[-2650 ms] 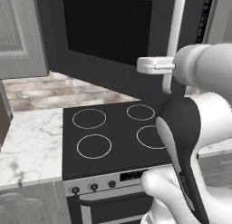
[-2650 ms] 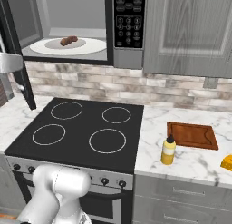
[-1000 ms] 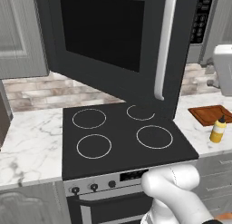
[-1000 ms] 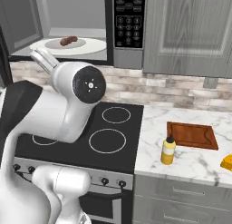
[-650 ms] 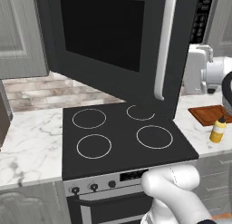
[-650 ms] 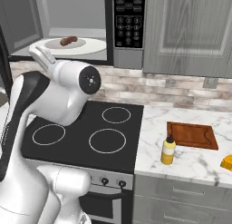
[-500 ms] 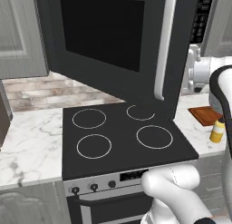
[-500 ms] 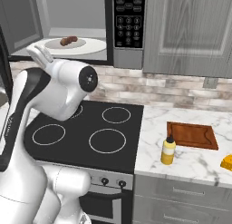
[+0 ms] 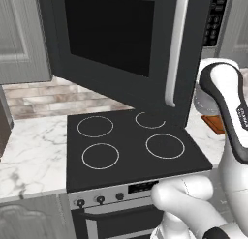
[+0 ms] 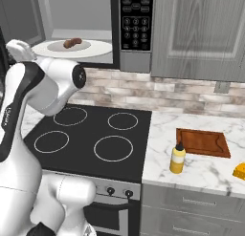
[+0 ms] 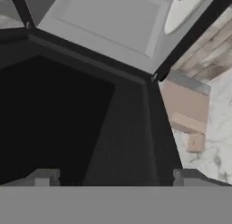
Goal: Retrieve the reheated potato from the microwave, then place the potato, cheese, and condiment on the cutting board.
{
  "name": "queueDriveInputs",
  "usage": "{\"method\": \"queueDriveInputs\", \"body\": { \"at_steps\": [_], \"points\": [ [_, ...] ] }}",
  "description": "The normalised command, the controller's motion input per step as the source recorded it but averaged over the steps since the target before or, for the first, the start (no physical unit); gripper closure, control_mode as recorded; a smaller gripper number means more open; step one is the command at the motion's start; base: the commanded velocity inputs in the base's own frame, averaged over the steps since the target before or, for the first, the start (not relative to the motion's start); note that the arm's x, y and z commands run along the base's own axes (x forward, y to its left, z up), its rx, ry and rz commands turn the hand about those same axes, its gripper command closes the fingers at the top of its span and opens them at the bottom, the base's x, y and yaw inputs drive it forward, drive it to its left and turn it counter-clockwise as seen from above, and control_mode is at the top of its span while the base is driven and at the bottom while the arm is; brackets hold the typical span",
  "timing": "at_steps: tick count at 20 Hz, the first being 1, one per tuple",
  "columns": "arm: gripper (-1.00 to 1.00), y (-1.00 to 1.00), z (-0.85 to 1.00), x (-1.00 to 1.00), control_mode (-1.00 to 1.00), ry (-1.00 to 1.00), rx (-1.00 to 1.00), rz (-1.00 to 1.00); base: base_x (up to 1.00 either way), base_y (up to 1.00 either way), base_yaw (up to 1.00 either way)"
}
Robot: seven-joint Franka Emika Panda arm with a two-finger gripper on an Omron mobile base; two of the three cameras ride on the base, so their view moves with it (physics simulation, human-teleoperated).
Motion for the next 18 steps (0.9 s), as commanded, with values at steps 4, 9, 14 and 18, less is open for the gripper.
{"method": "queueDriveInputs", "body": {
  "at_steps": [4, 9, 14, 18],
  "points": [
    [-1.00, 0.92, 0.34, -0.46, -1.00, 0.00, 0.01, 0.21, 0.00, 0.00, 0.00],
    [-1.00, 0.97, 0.35, -0.67, -1.00, 0.00, 0.00, 0.22, 0.00, 0.00, 0.00],
    [-1.00, 1.00, 0.22, -0.71, -1.00, 0.00, 0.00, 0.23, 0.00, 0.00, 0.00],
    [-1.00, 0.65, 0.01, -0.15, -1.00, 0.00, 0.00, 0.15, 0.00, 0.00, 0.00]
  ]
}}
